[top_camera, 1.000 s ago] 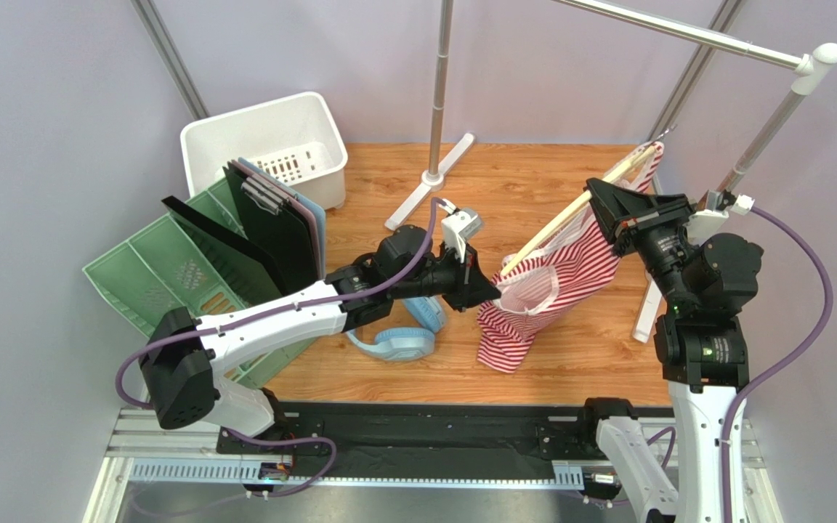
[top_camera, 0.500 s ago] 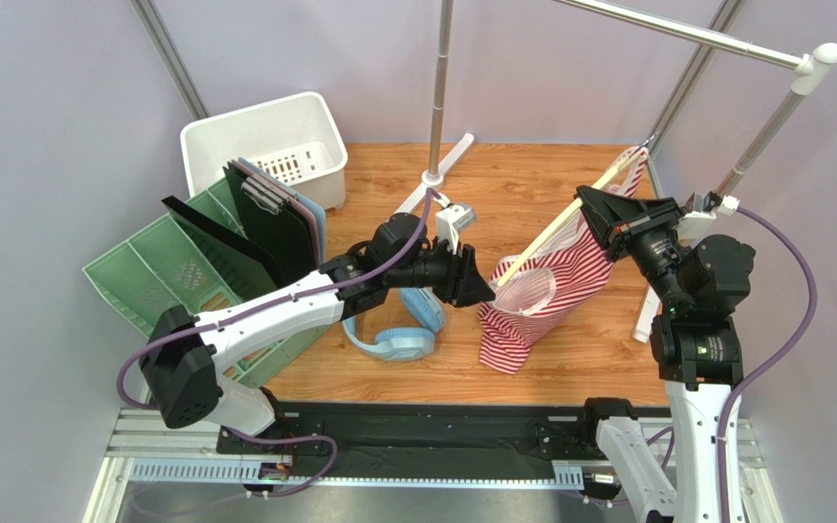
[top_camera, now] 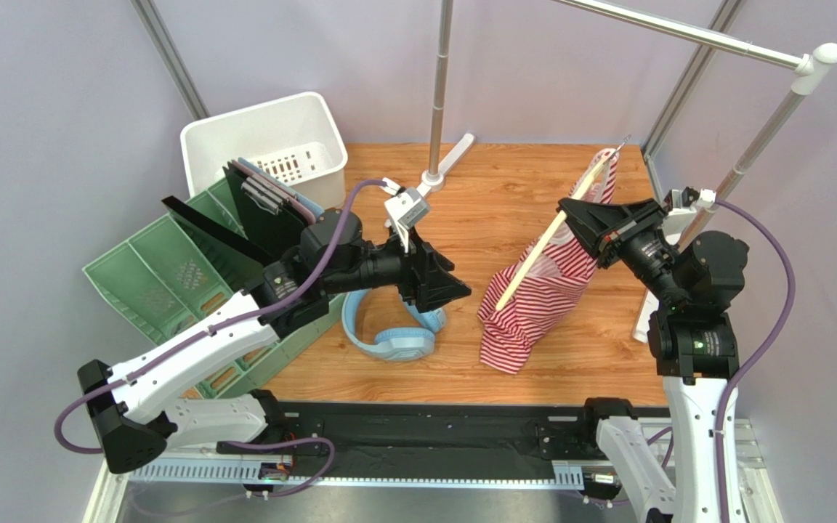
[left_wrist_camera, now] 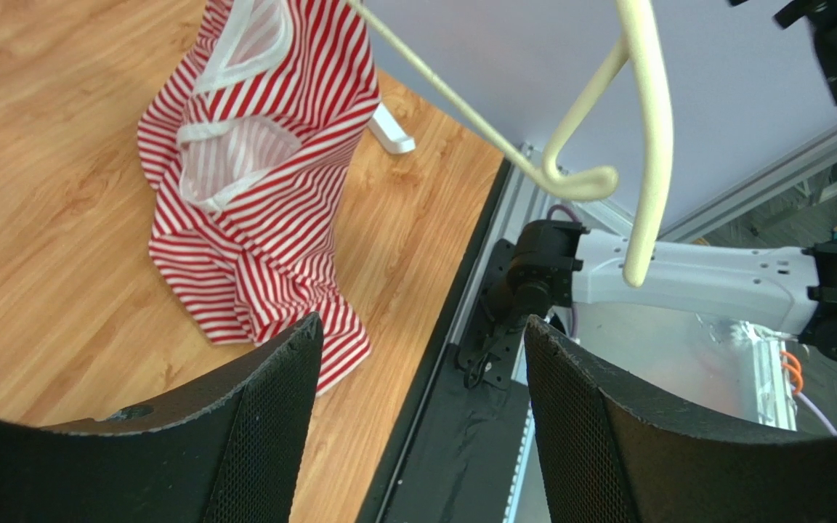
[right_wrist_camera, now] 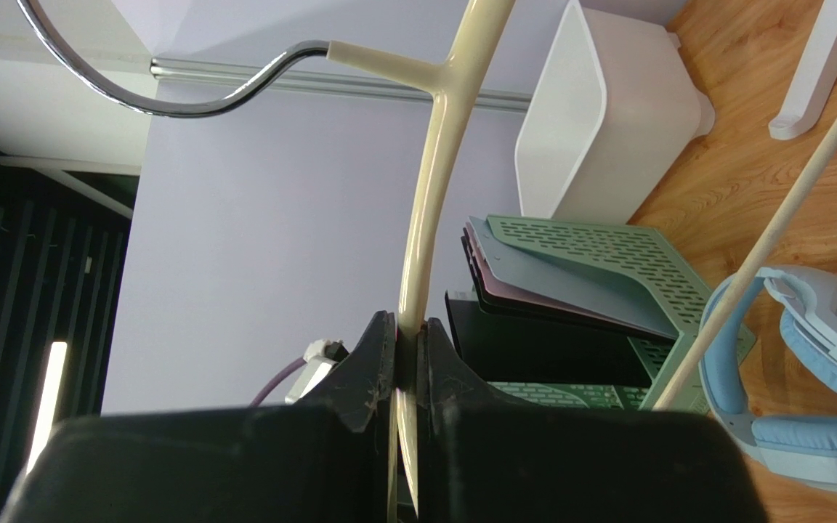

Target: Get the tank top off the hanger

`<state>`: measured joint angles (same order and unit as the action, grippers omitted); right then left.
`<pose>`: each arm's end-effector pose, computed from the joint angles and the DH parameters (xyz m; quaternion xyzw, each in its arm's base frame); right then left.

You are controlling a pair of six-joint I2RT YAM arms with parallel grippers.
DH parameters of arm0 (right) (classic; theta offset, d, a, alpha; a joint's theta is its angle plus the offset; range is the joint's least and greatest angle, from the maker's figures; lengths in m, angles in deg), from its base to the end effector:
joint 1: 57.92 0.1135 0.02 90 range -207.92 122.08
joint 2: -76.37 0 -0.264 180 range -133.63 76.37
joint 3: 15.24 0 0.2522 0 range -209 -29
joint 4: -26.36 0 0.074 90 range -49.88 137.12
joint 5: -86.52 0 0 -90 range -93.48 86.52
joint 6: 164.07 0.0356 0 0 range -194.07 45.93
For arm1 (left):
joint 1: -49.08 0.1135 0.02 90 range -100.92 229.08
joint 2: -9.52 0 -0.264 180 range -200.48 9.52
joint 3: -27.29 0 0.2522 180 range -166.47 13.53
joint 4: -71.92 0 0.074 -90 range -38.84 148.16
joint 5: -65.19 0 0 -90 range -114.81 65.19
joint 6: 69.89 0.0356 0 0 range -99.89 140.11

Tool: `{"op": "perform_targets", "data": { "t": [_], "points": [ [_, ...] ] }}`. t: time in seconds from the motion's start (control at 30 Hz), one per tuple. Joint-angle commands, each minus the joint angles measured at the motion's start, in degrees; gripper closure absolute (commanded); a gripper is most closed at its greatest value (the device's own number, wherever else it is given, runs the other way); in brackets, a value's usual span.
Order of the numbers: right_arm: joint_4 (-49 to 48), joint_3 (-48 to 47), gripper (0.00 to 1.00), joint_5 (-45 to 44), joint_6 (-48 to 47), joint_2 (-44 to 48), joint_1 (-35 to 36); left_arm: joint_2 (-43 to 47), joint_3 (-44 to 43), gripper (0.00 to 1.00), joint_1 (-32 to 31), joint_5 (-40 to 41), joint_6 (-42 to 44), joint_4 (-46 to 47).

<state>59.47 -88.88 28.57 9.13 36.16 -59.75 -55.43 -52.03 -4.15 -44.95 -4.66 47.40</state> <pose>0.1336 0.0146 0.4235 0.3137 0.6318 0.5919 0.3899 0.1448 -0.2142 0.3963 0.2944 0.7043 -0.5019 0.4067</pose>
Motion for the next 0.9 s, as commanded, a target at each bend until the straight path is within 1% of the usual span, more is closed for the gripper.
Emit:
{"op": "perform_targets", "data": {
  "t": [0.0, 0.07, 0.17, 0.27, 0.3, 0.33, 0.4, 0.5, 0.57, 0.67, 0.7, 0.8, 0.87],
  "points": [
    [-4.32, -0.94, 1.00, 5.73, 1.26, 1.27, -0.28, 0.18, -3.69, 0.26, 0.23, -2.79, 1.66, 0.12],
    [-4.67, -0.51, 1.00, 8.28, 1.35, 1.79, -0.28, -0.88, -5.01, 0.26, 0.15, -3.94, 2.10, 0.13],
    [-5.03, 0.37, 1.00, 11.79, -0.14, 3.38, -0.28, -3.77, -7.73, 0.27, 0.23, -2.02, 3.76, -0.40],
    [-4.86, 1.86, 1.00, 15.14, -1.55, 5.13, -0.28, -7.99, -12.21, 0.27, 0.76, -2.09, 4.21, -1.09],
    [-3.63, 2.30, 1.00, 15.93, -1.55, 5.66, -0.28, -10.79, -15.88, 0.27, 0.85, -2.18, 4.30, -1.97],
    [-3.19, 2.74, 1.00, 17.15, -1.29, 6.19, -0.28, -12.12, -17.65, 0.28, 0.94, -2.27, 4.38, -3.55],
    [-1.61, 4.41, 1.00, 17.69, 0.56, 8.29, -0.20, -15.19, -20.91, 0.28, 0.85, -2.27, 4.56, -3.56],
    [0.15, 5.03, 1.00, 17.52, 2.75, 9.97, 1.03, -18.44, -22.76, 0.27, 0.94, -0.87, 5.26, -2.16],
    [1.91, 5.03, 1.00, 16.82, 3.90, 10.50, 1.21, -19.60, -23.47, 0.27, 0.94, 1.75, 5.26, -3.20],
    [9.36, 3.81, 1.00, 14.80, 4.08, 8.92, 1.56, -19.52, -22.69, 0.27, 1.11, 3.70, 3.86, -3.83],
    [13.21, 3.72, 1.00, 14.44, 4.16, 7.26, 1.56, -18.56, -21.12, 0.27, 1.20, 3.88, 3.16, -3.22],
    [14.31, 5.29, 1.00, 14.88, 8.36, 5.23, 1.56, -15.92, -17.51, 0.27, 1.20, 4.32, 1.84, -0.32],
    [14.13, 5.04, 1.00, 14.01, 9.43, 3.56, 1.56, -14.86, -16.18, 0.27, 1.29, 4.93, 1.75, 1.53]
  ]
}}
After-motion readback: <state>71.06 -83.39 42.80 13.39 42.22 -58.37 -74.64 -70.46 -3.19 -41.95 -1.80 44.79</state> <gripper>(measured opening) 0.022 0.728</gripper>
